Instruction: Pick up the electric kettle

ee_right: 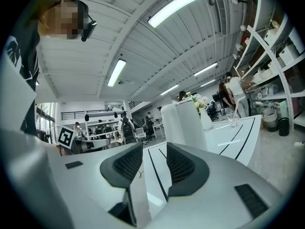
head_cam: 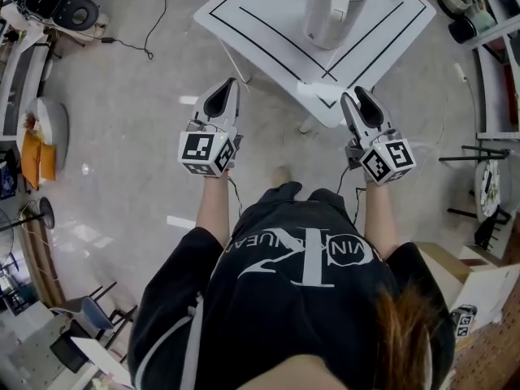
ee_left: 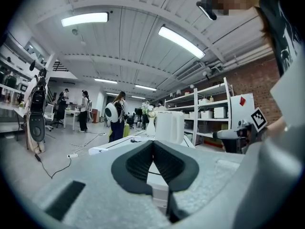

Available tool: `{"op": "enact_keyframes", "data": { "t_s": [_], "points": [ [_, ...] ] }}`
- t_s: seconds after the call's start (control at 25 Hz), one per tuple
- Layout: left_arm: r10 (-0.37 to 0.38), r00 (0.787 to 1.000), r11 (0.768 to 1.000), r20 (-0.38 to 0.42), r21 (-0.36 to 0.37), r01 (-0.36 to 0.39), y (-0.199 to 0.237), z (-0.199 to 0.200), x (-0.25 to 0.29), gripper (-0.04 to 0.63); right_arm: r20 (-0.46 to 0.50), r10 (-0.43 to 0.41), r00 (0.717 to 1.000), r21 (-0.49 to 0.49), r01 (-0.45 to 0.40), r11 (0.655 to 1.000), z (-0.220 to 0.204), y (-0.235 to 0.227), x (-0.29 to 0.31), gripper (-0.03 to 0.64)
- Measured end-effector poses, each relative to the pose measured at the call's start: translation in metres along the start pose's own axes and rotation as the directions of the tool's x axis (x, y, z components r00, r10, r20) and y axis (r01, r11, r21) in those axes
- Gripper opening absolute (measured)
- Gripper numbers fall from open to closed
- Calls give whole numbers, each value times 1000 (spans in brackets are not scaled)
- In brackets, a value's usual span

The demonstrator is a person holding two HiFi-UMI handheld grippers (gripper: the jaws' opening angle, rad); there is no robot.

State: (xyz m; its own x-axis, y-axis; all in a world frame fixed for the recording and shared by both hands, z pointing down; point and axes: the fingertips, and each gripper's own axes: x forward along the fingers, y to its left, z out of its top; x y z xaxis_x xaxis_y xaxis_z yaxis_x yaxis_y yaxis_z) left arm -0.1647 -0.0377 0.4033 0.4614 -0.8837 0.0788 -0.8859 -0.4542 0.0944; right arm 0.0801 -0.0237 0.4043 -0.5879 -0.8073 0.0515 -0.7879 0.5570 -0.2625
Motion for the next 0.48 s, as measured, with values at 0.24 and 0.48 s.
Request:
{"op": "enact_keyframes", "data": {
  "t_s": [0.24, 0.48],
  "points": [
    [-13, 1000, 999, -13, -38, 13, 5, -12, 7, 11, -24, 4, 1000, -7, -4, 1000, -2, 1, 10, 153],
    [-16, 999, 999, -37, -38, 15, 11, -21, 21, 11, -22, 11, 1000, -6, -11, 1000, -2, -11, 28, 157]
  ]
}}
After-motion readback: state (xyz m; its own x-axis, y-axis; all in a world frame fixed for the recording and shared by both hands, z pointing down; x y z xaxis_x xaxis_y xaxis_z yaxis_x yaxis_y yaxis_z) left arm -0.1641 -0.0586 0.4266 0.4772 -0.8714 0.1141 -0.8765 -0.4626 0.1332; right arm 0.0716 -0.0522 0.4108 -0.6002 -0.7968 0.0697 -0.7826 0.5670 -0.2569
